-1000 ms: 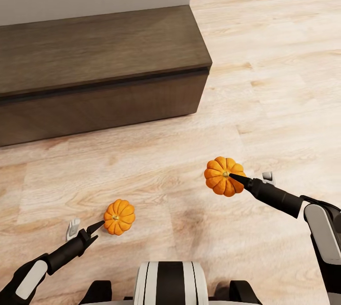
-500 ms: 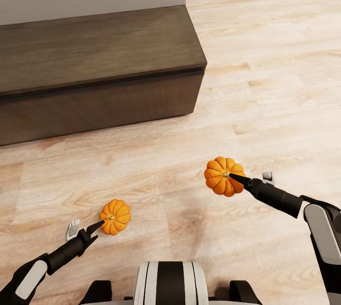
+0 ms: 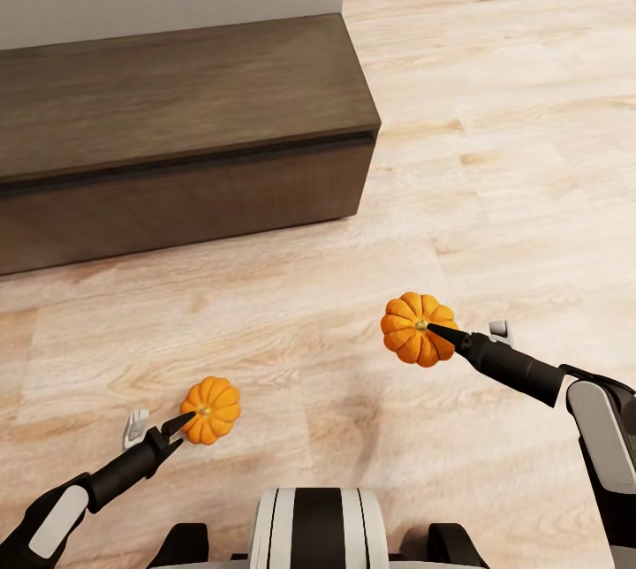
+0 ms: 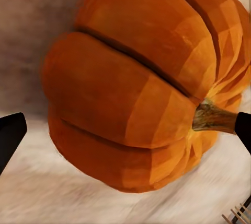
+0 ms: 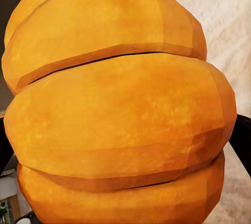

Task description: Place each of the two pumpkins and all three candles from the living room inside a cabinet in the living room (use any cabinet), then make sure every cabinet is closed, and position the cauldron so it is next to a table in the living room.

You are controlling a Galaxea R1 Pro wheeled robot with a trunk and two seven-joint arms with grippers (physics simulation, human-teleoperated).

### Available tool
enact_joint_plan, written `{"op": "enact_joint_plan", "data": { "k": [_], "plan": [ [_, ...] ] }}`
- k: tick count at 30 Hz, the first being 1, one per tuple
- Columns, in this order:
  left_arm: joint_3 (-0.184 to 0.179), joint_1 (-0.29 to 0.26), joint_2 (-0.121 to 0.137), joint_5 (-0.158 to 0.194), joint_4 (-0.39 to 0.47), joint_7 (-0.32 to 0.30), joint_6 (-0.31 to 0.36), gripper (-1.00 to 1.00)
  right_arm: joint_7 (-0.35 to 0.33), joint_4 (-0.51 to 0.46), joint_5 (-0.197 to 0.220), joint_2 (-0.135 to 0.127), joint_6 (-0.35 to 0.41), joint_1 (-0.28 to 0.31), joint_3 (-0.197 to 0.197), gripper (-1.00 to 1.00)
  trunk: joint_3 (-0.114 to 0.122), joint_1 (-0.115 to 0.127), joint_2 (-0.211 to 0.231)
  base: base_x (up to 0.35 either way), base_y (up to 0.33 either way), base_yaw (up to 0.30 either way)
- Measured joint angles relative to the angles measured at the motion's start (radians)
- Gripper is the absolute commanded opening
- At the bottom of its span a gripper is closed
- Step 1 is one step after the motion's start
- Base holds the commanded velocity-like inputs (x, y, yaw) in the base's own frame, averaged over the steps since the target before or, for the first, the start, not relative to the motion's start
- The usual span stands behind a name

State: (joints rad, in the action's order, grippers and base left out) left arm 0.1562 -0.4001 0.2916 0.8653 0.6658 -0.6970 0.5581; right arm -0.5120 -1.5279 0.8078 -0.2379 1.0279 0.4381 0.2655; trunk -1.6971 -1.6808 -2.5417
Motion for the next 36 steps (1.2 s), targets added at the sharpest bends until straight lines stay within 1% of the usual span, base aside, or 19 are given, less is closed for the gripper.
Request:
{"op": "enact_joint_plan", "data": {
  "k": [36],
  "plan": [
    [0.002,0.000,0.001,0.000,0.000,0.001,0.000,1.00,0.000,0.000,0.000,-0.001,0.000,0.000,0.000,-1.00,0.000,0.000,0.000,0.013,-0.012,0.000]
  ]
}}
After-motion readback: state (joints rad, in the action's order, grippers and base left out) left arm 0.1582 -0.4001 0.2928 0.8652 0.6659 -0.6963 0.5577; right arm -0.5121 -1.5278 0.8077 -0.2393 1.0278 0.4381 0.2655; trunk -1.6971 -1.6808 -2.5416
